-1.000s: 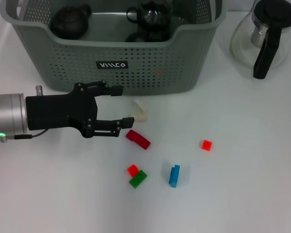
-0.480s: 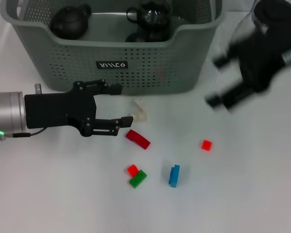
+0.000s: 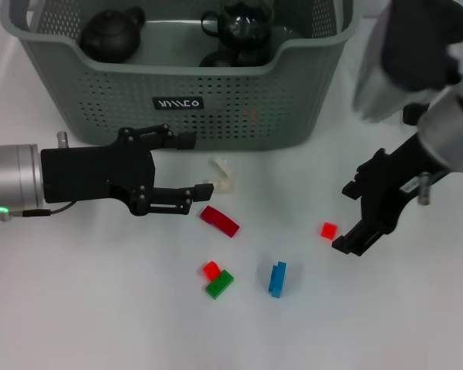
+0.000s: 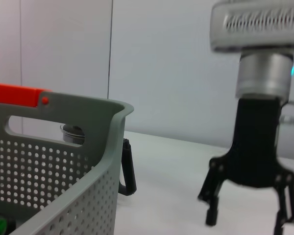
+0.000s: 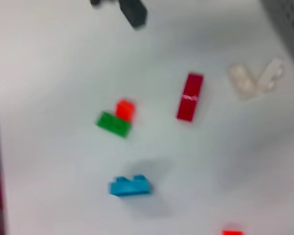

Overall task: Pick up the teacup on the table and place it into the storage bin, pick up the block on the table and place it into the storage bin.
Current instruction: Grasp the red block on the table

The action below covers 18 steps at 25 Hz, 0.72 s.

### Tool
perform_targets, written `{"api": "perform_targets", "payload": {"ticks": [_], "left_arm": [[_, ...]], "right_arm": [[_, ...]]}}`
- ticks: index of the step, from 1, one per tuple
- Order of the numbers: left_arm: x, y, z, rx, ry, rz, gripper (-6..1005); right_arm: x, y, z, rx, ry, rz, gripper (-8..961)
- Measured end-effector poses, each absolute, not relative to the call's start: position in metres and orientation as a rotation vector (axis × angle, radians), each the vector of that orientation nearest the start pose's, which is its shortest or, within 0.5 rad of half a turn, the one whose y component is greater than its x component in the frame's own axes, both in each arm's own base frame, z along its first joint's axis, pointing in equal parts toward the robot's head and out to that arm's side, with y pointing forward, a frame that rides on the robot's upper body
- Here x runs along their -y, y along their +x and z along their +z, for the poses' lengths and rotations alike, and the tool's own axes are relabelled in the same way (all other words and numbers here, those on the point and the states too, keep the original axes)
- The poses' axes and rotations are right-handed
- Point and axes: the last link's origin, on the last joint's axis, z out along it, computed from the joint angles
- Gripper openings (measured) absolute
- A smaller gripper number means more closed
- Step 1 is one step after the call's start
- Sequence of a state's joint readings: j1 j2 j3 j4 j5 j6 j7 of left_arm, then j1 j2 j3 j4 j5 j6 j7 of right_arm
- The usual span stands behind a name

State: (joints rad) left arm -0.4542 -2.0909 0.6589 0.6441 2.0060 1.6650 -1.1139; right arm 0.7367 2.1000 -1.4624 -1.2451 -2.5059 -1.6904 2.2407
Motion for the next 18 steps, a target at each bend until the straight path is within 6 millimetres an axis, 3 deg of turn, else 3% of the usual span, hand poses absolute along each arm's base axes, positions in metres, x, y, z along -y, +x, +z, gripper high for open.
{"api": "perform_targets", "payload": {"ticks": [8, 18], "left_arm": [[-0.295, -0.275, -0.007, 0.358, -2.762, -0.751, 838], [-0.295, -0.275, -0.008, 0.36, -2.759, -0.755, 838]], "right_arm": [[-0.347, 0.152, -0.071, -0.328, -2.945, -0.814, 942], [-0.349, 0.157, -0.09, -0.306, -2.908, -0.873, 907]]}}
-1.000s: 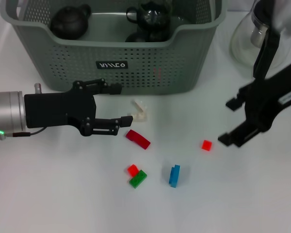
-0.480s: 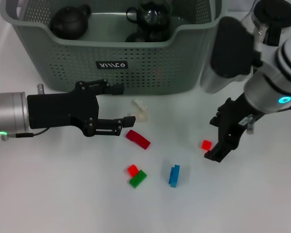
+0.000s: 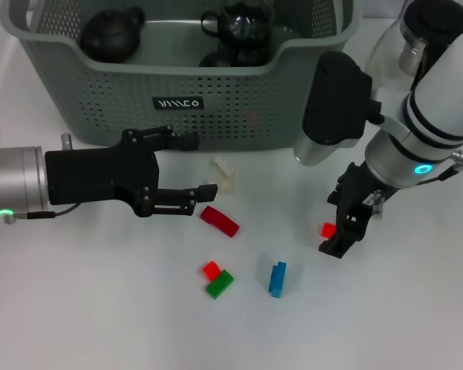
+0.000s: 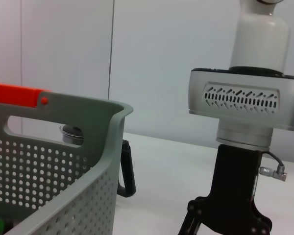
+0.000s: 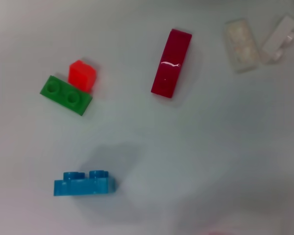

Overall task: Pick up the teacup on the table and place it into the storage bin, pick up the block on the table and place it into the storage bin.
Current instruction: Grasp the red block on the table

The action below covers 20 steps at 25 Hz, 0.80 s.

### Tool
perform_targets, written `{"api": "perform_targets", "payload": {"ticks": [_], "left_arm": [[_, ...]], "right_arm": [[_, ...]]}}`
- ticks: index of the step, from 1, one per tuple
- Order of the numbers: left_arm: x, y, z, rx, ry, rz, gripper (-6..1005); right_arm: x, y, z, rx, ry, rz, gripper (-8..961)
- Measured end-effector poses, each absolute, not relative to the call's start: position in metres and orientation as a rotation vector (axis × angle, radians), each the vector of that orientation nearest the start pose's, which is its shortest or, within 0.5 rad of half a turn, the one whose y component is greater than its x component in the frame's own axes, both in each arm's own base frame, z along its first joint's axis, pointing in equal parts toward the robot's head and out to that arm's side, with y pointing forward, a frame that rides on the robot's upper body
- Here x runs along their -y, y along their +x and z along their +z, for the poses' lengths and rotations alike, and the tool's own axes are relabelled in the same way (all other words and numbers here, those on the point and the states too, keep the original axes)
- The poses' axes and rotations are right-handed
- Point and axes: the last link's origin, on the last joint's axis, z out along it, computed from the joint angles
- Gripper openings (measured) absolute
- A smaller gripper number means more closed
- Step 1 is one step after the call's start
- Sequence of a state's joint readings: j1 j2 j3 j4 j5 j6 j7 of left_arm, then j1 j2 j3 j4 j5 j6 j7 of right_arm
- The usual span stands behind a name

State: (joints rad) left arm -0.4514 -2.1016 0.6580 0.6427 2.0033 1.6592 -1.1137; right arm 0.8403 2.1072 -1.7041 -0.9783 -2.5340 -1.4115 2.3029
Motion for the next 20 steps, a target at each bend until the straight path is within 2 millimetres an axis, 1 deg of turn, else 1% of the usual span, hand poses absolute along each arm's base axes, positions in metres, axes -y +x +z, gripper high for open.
{"api": "perform_targets", "payload": {"ticks": [8, 10, 16, 20], "left_arm": [[-0.2953, -0.2748, -0.0081, 0.361, -2.758, -0.753, 837], [-0.2953, -0.2748, -0.008, 0.361, -2.759, -0.754, 837], [-0.2955, -0.2742, -0.0076, 0.357, -2.761, -0.756, 837], [-0.2957, -0.274, -0.0075, 0.355, -2.762, -0.756, 837]], "right_arm": [[-0.3485, 0.1549, -0.0948, -0.298, -2.896, -0.882, 876], [-0.3487, 0.1547, -0.0954, -0.296, -2.892, -0.883, 675], [-0.3486, 0.1547, -0.0967, -0.288, -2.888, -0.885, 458], [-0.3481, 0.1551, -0.0975, -0.284, -2.888, -0.885, 452]]}}
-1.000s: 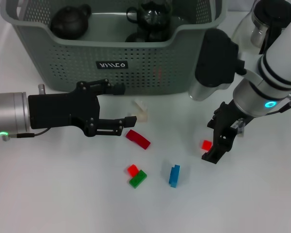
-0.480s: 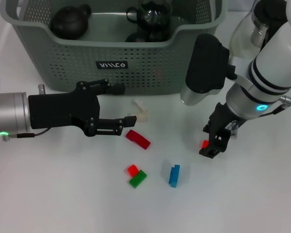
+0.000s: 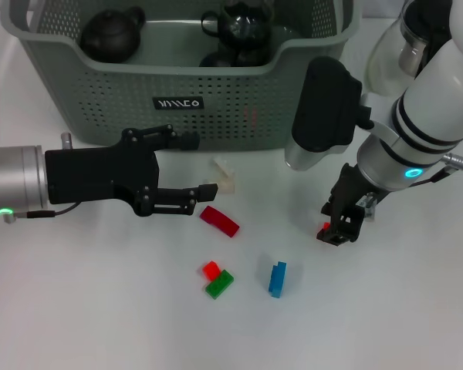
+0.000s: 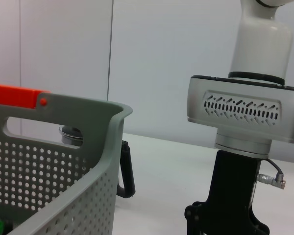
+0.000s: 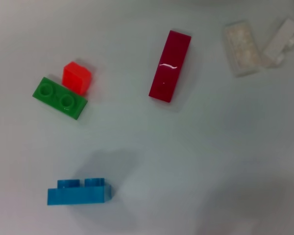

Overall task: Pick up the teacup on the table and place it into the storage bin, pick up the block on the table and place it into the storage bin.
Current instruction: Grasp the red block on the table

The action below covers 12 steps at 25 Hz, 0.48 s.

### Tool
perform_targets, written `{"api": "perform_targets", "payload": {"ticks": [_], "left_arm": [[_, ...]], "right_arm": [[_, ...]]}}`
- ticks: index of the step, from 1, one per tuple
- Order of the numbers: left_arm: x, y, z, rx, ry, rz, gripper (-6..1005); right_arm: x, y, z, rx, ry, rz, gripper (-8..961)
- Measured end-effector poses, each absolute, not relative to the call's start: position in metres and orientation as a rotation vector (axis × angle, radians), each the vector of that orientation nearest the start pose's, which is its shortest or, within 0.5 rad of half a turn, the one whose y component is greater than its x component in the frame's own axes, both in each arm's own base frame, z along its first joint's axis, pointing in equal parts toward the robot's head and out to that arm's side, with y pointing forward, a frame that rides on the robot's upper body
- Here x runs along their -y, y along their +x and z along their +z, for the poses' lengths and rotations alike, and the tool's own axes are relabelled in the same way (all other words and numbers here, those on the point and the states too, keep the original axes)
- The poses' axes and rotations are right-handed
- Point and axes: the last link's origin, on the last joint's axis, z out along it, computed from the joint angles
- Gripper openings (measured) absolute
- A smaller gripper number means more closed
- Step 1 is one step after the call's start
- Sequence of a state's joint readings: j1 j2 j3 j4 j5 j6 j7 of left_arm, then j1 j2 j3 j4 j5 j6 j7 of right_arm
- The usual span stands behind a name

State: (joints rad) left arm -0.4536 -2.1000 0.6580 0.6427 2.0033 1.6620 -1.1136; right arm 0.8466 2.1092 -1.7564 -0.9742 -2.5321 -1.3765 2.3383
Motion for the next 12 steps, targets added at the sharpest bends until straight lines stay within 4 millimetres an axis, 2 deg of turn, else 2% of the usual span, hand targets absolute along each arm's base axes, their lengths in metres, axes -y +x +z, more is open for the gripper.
{"api": "perform_targets", "payload": {"ticks": [12], "left_arm": [[-0.2954, -0.2747, -0.0076, 0.358, -2.76, -0.754, 837]], "right_arm": [[-0.346, 0.1588, -0.0996, -0.293, -2.893, -0.897, 411]]}}
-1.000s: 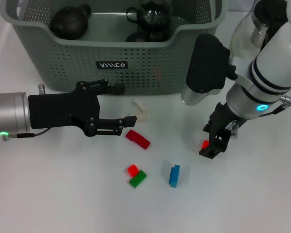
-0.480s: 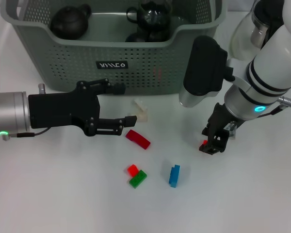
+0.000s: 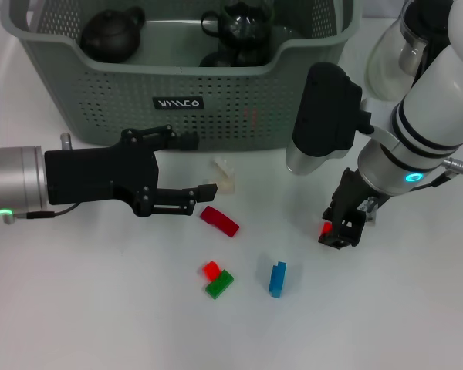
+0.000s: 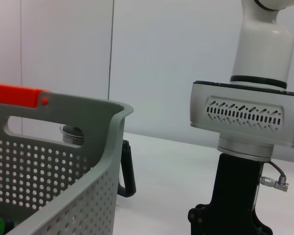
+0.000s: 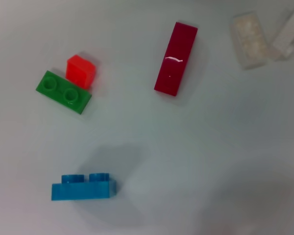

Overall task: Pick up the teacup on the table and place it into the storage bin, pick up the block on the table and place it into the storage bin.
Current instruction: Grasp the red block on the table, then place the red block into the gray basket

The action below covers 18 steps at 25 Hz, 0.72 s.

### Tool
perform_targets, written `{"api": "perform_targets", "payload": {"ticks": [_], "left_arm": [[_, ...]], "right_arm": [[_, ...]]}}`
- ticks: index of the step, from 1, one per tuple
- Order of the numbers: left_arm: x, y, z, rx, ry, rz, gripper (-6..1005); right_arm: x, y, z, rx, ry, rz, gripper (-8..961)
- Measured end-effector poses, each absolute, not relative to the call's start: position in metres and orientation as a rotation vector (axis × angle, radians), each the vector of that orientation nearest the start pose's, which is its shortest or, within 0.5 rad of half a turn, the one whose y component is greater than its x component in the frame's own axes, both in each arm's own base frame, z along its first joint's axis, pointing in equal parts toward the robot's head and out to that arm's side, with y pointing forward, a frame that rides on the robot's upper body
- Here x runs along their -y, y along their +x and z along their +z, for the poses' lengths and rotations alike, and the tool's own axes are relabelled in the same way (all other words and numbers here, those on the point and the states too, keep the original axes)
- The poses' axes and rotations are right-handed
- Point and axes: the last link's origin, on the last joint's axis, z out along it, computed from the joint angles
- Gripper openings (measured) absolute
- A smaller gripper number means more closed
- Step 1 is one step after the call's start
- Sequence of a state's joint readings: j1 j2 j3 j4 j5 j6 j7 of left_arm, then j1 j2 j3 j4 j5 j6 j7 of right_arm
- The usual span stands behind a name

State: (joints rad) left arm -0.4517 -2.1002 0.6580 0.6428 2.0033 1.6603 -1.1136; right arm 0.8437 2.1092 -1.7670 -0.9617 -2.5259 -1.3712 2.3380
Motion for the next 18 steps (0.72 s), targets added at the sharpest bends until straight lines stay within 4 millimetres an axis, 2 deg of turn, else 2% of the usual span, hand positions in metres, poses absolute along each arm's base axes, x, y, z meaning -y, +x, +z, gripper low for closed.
{"api": "perform_targets", "payload": {"ticks": [5, 11, 15, 18], "left_arm": [[-0.295, -0.275, -0.008, 0.36, -2.76, -0.755, 837], [-0.294, -0.276, -0.007, 0.363, -2.76, -0.754, 837], [-0.293, -0.277, -0.004, 0.364, -2.767, -0.759, 837], [-0.293, -0.276, -0.003, 0.36, -2.77, -0.762, 836]], "right_arm": [[-0.346, 0.159, -0.1, -0.286, -2.893, -0.897, 404], [-0.344, 0.151, -0.095, -0.27, -2.896, -0.876, 223], [-0.343, 0.13, -0.072, -0.286, -2.906, -0.825, 196], [-0.341, 0.099, -0.041, -0.325, -2.947, -0.703, 195]]}}
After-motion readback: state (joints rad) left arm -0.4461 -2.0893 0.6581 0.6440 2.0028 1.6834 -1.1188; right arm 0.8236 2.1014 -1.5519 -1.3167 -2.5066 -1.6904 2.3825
